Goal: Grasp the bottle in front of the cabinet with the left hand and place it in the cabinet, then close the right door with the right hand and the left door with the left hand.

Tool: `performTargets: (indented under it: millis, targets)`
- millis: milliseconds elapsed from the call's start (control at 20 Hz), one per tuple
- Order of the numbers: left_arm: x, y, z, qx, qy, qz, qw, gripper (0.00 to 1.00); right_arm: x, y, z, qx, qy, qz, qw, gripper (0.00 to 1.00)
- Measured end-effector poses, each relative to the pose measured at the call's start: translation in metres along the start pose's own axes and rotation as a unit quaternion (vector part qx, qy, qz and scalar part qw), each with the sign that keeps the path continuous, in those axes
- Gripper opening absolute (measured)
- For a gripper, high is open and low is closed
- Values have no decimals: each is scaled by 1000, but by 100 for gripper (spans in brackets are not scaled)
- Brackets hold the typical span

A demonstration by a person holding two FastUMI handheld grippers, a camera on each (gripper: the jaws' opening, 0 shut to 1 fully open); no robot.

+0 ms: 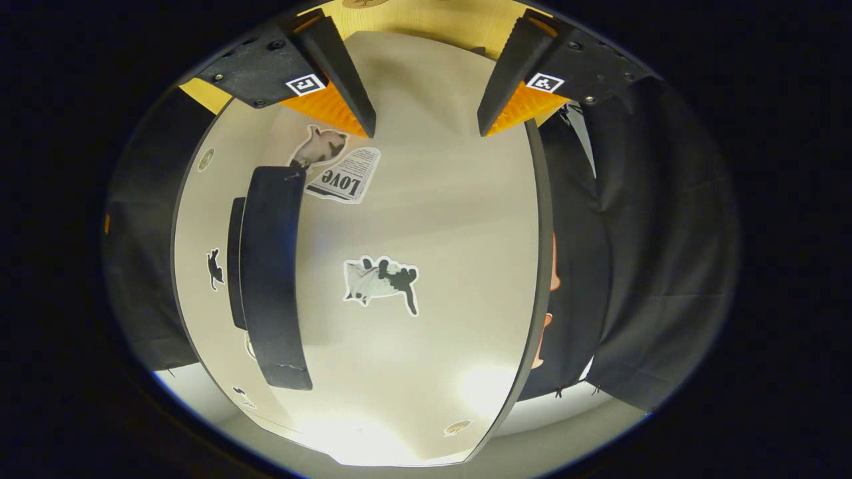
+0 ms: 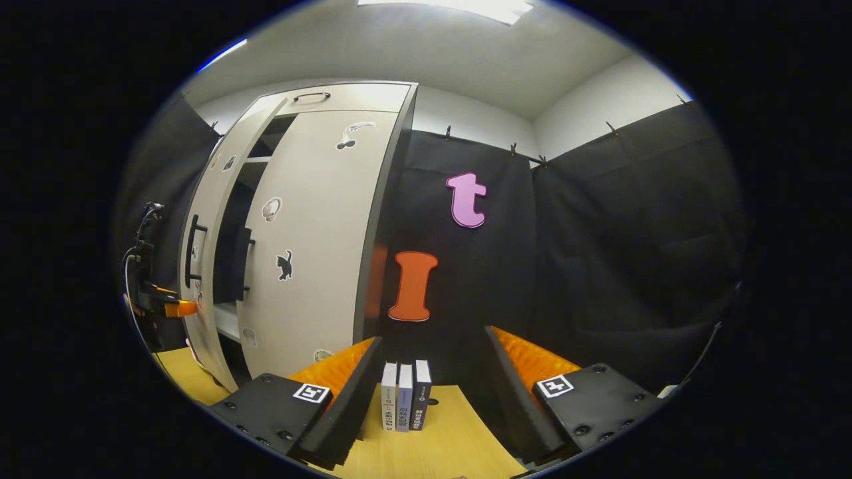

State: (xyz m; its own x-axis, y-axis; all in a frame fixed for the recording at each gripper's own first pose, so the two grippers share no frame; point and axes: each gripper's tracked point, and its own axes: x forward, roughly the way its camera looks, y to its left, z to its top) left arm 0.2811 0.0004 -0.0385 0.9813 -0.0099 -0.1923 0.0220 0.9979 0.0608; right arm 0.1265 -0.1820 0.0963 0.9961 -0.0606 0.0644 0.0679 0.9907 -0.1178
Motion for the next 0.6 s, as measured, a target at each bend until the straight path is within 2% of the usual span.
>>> performTargets:
  millis: [350,600]
  targets:
    - [2,-3,0,3,6,-16,1000,94,8,32,-21,15,34,-8,999,97]
    - [-6,-16,-7,-16,32,-38,999,95,4,44,-31,26,57,-11,998,97]
